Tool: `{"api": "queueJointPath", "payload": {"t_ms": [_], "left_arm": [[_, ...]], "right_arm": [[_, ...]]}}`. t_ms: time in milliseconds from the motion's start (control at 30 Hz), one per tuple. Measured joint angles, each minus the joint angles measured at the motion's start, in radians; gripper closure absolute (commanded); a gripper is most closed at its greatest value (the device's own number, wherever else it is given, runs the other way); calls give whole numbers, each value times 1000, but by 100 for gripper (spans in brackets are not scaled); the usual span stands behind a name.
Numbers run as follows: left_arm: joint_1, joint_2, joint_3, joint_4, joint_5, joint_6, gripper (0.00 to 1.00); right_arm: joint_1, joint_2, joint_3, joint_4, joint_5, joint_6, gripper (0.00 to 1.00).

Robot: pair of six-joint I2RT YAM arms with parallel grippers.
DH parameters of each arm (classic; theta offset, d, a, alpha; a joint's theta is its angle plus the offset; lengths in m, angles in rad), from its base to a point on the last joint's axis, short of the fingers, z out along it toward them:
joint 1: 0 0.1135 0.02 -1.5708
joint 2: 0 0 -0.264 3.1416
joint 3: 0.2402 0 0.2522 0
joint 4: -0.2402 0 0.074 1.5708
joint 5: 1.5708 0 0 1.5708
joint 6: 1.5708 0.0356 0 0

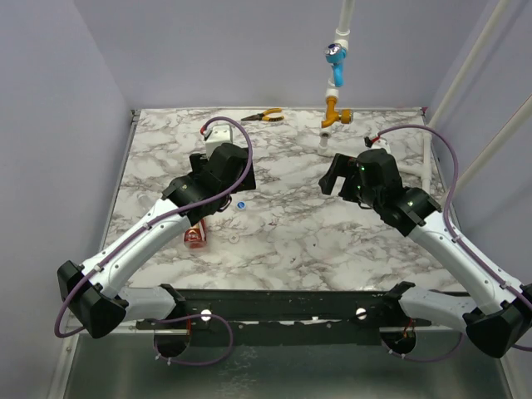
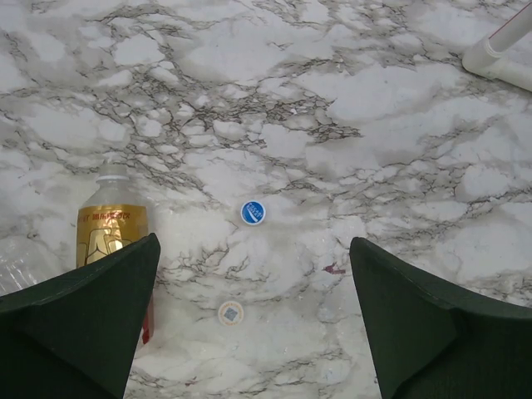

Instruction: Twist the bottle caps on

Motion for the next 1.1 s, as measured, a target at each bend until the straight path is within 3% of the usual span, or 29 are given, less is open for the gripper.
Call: {"api": "queueJointPath", "payload": {"t_ms": [633,1100], "left_arm": [[3,-12,-3,2,17,17,1],[234,47,-236,-18,10,-199,1]], "right_arm": [[0,-14,-2,1,-4,1,0],[0,-18,-126,58,-101,11,0]]}}
